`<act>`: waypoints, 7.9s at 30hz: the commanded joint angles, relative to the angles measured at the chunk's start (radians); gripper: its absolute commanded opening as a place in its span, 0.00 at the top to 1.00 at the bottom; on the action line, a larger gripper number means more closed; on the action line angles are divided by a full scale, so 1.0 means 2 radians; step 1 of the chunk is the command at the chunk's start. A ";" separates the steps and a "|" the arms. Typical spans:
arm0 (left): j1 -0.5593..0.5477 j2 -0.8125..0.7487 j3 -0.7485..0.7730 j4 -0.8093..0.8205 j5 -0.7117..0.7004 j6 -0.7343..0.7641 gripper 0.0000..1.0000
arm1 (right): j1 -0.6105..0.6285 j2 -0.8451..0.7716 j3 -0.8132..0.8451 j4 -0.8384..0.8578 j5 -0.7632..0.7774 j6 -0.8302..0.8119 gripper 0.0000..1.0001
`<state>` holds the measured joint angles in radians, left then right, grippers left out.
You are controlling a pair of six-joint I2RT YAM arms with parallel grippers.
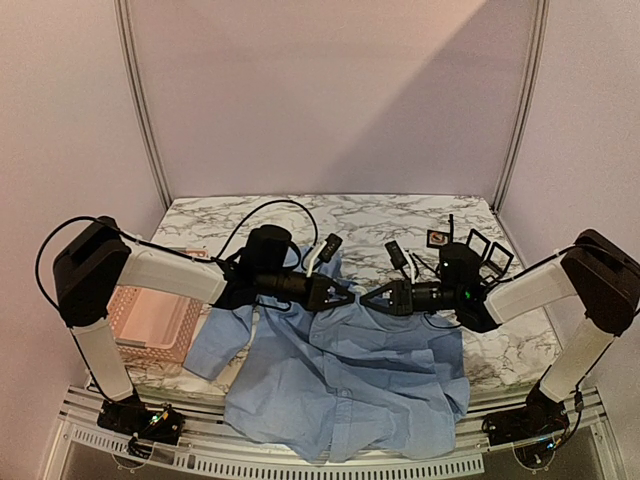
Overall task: Remove the brooch from the garment
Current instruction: Open the brooch with the crumpled clothing, then pass from the left arm to the right, then remove the brooch from the crumpled clothing, then pass from the right arm to the left, then close the brooch securely.
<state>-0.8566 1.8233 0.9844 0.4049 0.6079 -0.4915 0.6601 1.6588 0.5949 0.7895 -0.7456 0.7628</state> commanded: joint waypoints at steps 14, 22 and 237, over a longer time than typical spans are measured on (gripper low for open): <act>-0.065 -0.040 0.025 -0.043 0.029 0.079 1.00 | -0.012 0.066 0.072 -0.101 0.043 0.139 1.00; -0.093 -0.039 0.047 -0.098 0.024 0.108 1.00 | -0.020 0.080 0.078 -0.112 0.052 0.136 1.00; 0.033 -0.233 -0.014 -0.185 0.091 0.064 1.00 | 0.123 -0.136 0.163 -0.305 0.051 -0.133 0.47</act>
<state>-0.8021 1.3739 0.9710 -0.0105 0.7753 -0.3466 0.8978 1.3960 0.9325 0.1444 -0.7059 0.4858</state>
